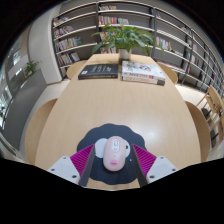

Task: Arrange mouse

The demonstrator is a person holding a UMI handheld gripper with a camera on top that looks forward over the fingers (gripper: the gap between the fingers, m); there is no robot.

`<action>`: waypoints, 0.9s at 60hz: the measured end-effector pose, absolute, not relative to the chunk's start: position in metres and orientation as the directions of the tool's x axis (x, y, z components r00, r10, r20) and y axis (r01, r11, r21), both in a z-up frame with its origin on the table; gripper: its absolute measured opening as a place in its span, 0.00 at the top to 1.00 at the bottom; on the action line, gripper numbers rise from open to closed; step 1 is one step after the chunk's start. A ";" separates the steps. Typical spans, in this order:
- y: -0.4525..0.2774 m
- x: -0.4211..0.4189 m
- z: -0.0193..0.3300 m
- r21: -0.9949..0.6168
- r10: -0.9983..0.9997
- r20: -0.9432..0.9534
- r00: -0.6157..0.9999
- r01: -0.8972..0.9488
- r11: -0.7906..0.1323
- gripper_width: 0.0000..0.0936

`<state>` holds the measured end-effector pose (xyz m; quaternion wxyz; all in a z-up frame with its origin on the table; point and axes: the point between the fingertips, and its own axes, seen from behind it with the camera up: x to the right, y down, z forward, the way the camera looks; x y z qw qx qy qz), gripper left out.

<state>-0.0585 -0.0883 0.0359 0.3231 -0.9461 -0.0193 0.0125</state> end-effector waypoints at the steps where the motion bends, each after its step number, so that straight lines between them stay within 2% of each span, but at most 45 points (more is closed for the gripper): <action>1: -0.089 -0.059 0.044 -0.620 0.046 -0.013 0.999 0.028 -0.784 0.24; 15: -0.112 -0.053 0.176 -0.766 0.030 0.006 1.000 0.024 -0.643 0.25; 22: -0.139 -0.050 0.218 -0.808 0.019 0.014 1.000 0.023 -0.589 0.25; 33: -0.175 -0.043 0.242 -0.826 -0.007 0.016 1.000 0.009 -0.564 0.25; 54: -0.224 -0.029 0.233 -0.804 -0.042 0.035 0.999 0.003 -0.594 0.24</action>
